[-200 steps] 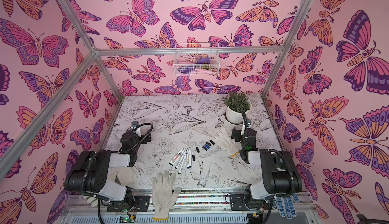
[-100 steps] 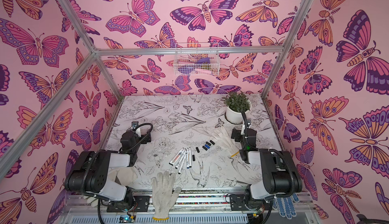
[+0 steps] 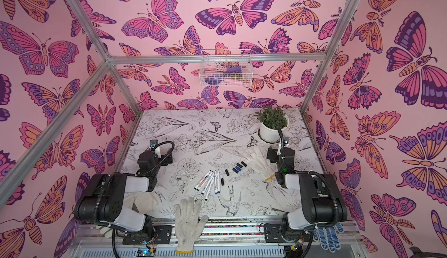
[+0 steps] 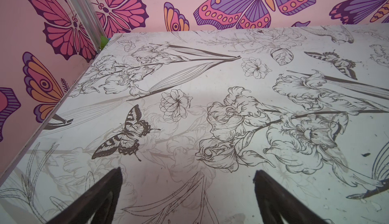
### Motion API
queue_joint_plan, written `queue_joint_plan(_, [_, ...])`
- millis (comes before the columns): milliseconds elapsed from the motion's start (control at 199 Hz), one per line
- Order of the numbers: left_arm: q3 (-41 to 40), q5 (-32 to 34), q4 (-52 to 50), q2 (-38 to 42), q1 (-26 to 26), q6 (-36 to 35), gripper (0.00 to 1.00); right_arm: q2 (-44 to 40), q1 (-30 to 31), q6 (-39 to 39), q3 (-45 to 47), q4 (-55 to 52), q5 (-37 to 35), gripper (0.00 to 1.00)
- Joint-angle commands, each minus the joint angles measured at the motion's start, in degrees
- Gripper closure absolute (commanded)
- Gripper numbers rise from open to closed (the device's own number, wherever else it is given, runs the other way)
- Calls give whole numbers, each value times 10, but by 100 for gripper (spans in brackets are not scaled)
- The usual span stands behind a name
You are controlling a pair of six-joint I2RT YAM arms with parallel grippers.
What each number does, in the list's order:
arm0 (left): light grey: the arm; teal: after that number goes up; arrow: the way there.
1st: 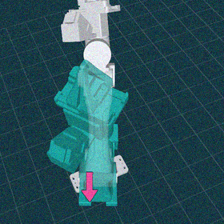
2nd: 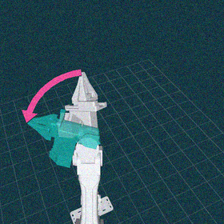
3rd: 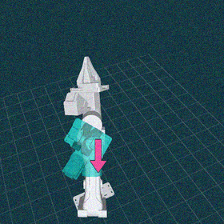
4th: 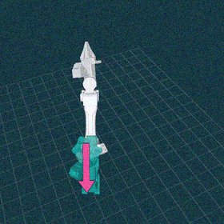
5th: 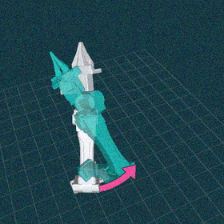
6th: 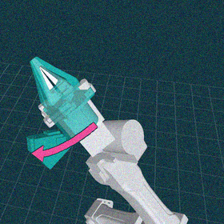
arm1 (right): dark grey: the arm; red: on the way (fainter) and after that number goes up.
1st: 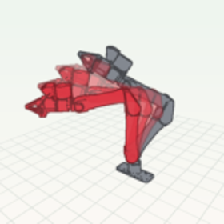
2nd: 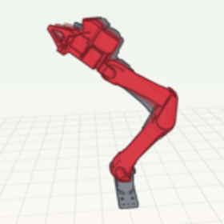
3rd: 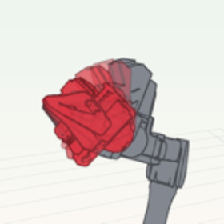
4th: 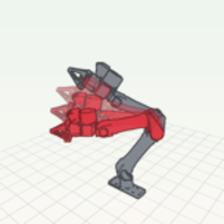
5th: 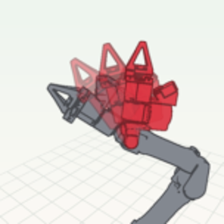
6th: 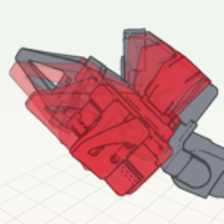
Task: Insert pens into pen caps
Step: Pick up a pen from the center of the table.
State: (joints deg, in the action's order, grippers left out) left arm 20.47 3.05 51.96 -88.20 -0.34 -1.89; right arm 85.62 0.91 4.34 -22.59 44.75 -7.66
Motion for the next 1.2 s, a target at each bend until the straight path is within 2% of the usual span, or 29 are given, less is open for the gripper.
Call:
queue_joint_plan(0, [30, 45, -65, 34, -12, 0, 1, 3, 16, -21, -13, 0, -3, 32])
queue_joint_plan(45, [63, 59, -164, 70, -14, 5, 1, -2, 20, -25, -13, -4, -7, 41])
queue_joint_plan(90, [94, 82, -225, 95, -18, 12, 1, -6, 25, -33, -16, 0, -16, 42])
queue_joint_plan(151, [95, 83, -215, 121, -21, 9, 1, -33, 42, -47, -68, -120, -35, 45])
queue_joint_plan(191, [89, 111, -192, 134, -29, 12, 1, -45, 46, -56, -117, -221, -24, 57])
queue_joint_plan(221, [88, 141, -186, 145, -36, 29, 1, -46, 53, -57, -143, -247, -41, 61])
queue_joint_plan(266, [90, 146, -196, 163, -44, 53, 1, -52, 65, -43, -156, -246, -76, 60])
queue_joint_plan(331, [113, 162, -260, 185, -66, 77, 1, -82, 68, 7, -157, -248, -74, 58])
queue_joint_plan(427, [134, 205, -315, 190, -128, 91, 1, -126, 83, 92, -162, -285, -65, 55])
queue_joint_plan(517, [142, 203, -340, 186, -193, 88, 1, -151, 129, 100, -180, -344, -99, 55])
queue_joint_plan(663, [170, 120, -460, 179, -249, 197, 1, -166, 197, 94, -215, -427, -106, 55])
queue_joint_plan(703, [177, 89, -492, 178, -263, 203, 1, -169, 215, 86, -216, -434, -99, 55])
queue_joint_plan(778, [192, 73, -569, 175, -300, 206, 0, -170, 245, 62, -215, -441, -99, 55])
queue_joint_plan(883, [213, 34, -677, 168, -340, 223, 2, -162, 249, 39, -212, -439, -88, 54])
queue_joint_plan(959, [227, -11, -743, 159, -350, 262, 5, -161, 249, 29, -211, -436, -117, 54])
queue_joint_plan(1014, [249, -38, -795, 119, -351, 286, 6, -163, 248, 30, -211, -434, -137, 54])
queue_joint_plan(1200, [303, -72, -891, 58, -375, 272, 11, -172, 248, 40, -209, -434, -122, 54])
